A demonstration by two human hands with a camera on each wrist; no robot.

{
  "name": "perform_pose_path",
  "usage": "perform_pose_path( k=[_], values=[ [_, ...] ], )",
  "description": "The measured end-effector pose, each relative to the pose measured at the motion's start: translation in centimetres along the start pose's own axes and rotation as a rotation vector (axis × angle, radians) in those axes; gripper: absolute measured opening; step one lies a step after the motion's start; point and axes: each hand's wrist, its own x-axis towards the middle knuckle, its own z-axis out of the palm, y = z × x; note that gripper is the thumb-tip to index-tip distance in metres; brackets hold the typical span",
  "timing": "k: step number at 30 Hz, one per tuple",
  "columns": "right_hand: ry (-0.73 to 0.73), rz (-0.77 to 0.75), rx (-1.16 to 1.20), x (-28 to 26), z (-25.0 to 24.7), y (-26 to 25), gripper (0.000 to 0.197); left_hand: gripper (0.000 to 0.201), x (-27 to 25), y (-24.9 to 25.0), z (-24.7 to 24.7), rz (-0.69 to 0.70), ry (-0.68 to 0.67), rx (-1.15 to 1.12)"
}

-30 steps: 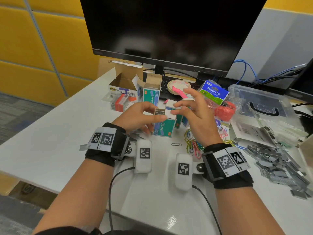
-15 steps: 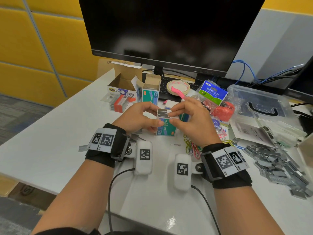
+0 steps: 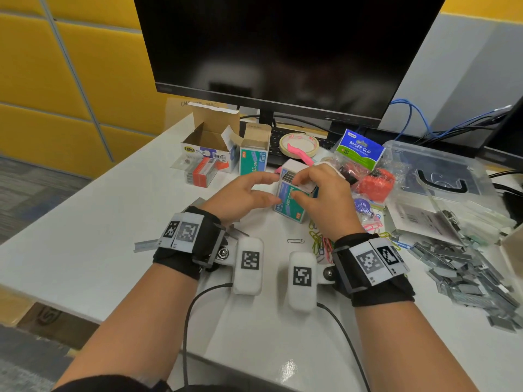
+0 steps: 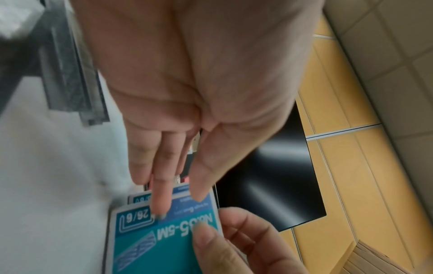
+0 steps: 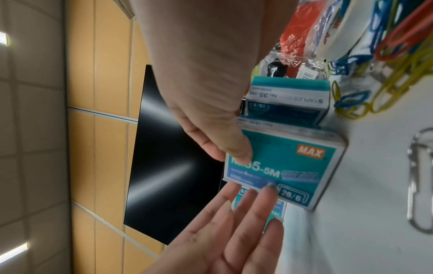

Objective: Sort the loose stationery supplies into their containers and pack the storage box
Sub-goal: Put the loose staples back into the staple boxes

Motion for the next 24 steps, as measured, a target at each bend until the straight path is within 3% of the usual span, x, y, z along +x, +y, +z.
perform_pose_path(
  k=[4, 9, 13, 17, 24],
  values=[
    [0.034, 0.036, -0.042, 0.5, 0.2, 0.4, 0.015, 0.032, 0.4, -0.1, 0.0, 0.001, 0.075, 0.043],
    [0.046, 0.069, -0.054, 0.6, 0.3, 0.7, 0.011, 0.056, 2.1, 0.5, -0.6, 0.046, 0.446, 0.084],
    [0.038, 0.071, -0.041, 0.5, 0.2, 0.7, 0.013, 0.071, 4.2, 0.6, -1.4, 0.029, 0.432, 0.393],
    [0.034, 0.076, -0.036, 0.5, 0.1, 0.6, 0.018, 0.053, 5.2, 1.4, -1.7, -0.052, 0.426, 0.598],
    [0.031, 0.084, -0.029, 0.5, 0.2, 0.8, 0.014, 0.011, 4.8, 2.3, -1.3, -0.055, 0.569, 0.611]
  ],
)
